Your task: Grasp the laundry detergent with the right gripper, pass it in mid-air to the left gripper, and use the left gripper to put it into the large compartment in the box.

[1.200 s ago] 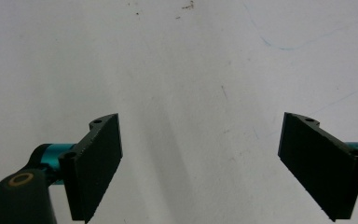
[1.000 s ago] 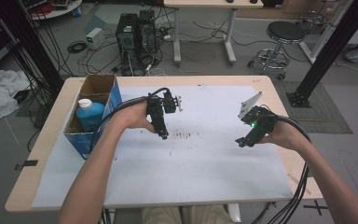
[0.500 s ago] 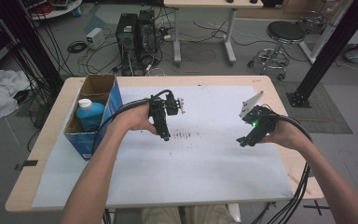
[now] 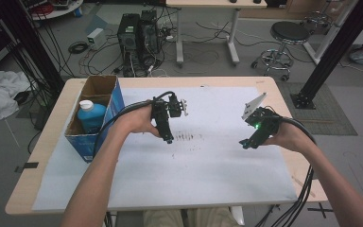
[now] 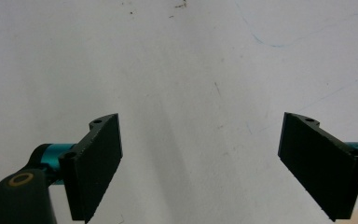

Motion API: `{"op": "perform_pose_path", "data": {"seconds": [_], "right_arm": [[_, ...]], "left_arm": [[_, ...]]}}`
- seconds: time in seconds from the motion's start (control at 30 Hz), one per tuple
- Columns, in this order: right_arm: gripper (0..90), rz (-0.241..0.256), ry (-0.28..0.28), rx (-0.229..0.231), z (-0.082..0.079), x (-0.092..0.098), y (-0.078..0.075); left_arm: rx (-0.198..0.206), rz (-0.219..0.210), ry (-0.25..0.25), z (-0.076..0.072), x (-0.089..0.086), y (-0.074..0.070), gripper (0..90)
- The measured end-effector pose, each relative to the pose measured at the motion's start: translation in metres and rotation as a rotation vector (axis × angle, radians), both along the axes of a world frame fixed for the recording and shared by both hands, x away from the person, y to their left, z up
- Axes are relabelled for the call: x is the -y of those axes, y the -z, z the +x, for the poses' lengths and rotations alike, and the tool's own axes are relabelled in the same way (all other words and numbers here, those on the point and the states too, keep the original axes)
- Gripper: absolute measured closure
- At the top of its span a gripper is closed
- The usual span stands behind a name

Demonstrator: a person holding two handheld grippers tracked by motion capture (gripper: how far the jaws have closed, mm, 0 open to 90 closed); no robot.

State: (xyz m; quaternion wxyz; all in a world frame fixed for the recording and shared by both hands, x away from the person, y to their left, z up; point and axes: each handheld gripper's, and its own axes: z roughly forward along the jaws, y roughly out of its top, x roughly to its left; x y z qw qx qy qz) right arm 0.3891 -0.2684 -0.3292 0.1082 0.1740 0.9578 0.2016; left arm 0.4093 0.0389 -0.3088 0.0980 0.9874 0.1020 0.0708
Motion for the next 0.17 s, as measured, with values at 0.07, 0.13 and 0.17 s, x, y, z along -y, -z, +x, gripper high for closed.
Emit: {"op": "perform_pose_path", "data": {"seconds": [0.07,0.13,0.17], "right_arm": [[12.8,0.000,0.003,0.002,-0.0005,-0.0004,-0.0001],[12.8,-0.002,0.002,0.005,-0.0009,-0.0009,-0.0002],[12.8,-0.003,0.004,0.006,-0.0011,-0.0011,-0.0004]], "left_arm": [[0.004,-0.010,-0.001,-0.0014,0.0003,-0.0002,17.5],[0.004,-0.022,-0.005,-0.0021,-0.0007,0.0001,17.5],[0.006,-0.027,-0.003,-0.0020,-0.0015,0.0005,17.5]]}}
